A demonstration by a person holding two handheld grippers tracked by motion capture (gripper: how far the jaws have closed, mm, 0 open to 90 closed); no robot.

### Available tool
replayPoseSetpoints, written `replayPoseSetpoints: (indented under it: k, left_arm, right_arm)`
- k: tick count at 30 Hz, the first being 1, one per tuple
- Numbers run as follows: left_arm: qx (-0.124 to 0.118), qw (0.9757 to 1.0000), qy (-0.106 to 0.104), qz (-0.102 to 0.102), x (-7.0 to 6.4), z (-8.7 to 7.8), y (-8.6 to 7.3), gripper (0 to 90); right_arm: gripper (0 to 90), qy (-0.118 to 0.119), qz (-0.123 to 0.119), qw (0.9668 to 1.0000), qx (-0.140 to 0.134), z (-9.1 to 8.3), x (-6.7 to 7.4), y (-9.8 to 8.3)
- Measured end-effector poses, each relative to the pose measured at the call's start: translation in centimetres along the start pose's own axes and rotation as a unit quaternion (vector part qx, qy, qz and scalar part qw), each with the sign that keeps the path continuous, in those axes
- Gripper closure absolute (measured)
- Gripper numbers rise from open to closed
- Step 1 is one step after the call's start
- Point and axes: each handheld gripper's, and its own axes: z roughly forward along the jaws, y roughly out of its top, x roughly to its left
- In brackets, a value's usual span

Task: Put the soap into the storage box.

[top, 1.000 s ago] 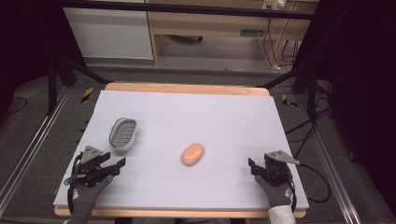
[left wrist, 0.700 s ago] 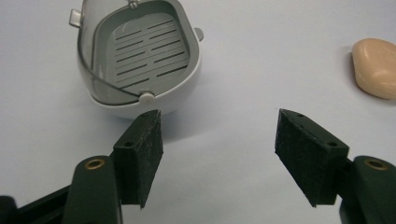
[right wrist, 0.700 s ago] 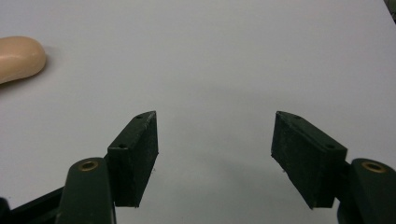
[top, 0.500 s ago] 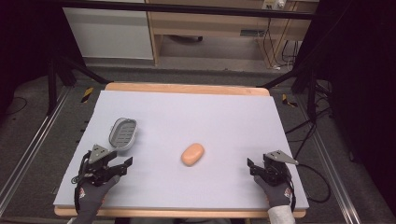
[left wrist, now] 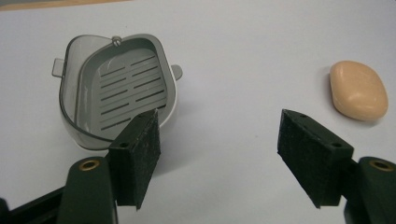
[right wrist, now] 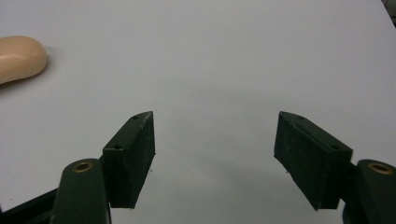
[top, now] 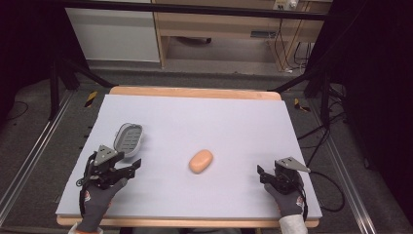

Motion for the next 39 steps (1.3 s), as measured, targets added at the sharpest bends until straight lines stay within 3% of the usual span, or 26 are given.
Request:
replayPoseSetpoints:
  k: [10, 19, 39]
  left_arm:
    - [-0.008, 0.9999, -0.010, 0.003, -0.7, 0.5, 1.5, 29.1]
    - [-0.015, 0.9996, -0.020, 0.010, -2.0, 1.4, 2.8, 29.1]
    - [-0.006, 0.9983, -0.048, 0.032, -5.3, 4.1, 4.5, 28.6]
  right_arm:
    - [27.9, -0.005, -0.008, 1.0000, 0.000, 0.1, 0.1, 0.0]
    - [27.9, -0.004, -0.007, 1.0000, -0.002, 0.1, 0.1, 0.0]
    - [27.5, -0.001, -0.003, 1.0000, 0.002, 0.1, 0.2, 0.1]
